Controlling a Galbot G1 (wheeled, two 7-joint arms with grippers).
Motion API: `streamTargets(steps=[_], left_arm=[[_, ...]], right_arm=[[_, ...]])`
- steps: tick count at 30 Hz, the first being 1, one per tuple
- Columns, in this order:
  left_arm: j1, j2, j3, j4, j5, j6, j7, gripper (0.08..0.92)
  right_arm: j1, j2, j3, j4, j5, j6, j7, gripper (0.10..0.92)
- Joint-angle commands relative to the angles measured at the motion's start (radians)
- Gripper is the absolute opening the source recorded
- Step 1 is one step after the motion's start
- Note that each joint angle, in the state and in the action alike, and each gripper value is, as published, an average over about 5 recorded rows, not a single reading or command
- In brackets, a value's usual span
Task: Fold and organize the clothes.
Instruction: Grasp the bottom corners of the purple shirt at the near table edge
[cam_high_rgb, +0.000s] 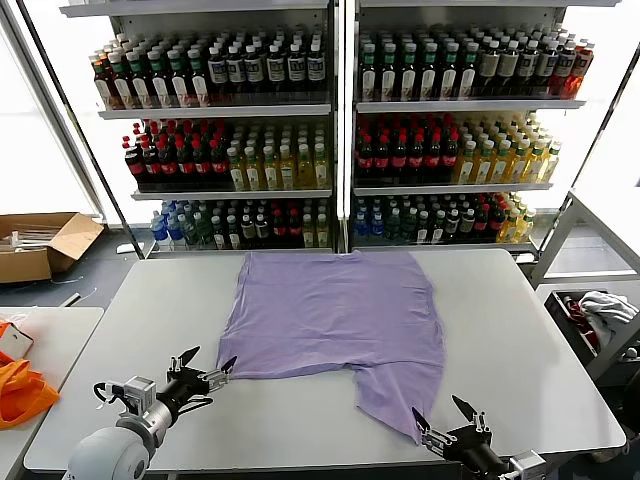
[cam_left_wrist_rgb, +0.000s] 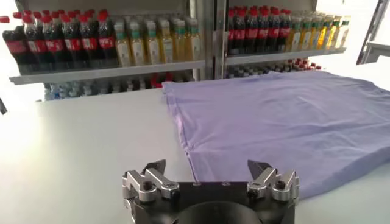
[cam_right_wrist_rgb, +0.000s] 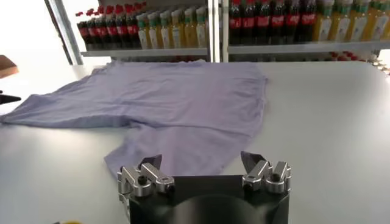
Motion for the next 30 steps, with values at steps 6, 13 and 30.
streamTargets(steps=[6,13,30], left_arm=[[-0.027,-0.022,0.018,0.056,-0.003,-0.002,-0.013,0.823],[-0.027,-0.031,0.007,0.056,-0.014,-0.009,-0.005,0.823],[0.029,-0.012,0.042,0.048,-0.017,0.001,0.019,0.464]], right_arm=[[0.051,0.023,-0.101,-0.056,-0.056,-0.022,0.008,0.644],[0.079,0.037,-0.146,-0.068,-0.082,-0.019,-0.004,0.427],[0.020,0.037,-0.129,-0.042,-0.102,0.021,-0.049,0.112]])
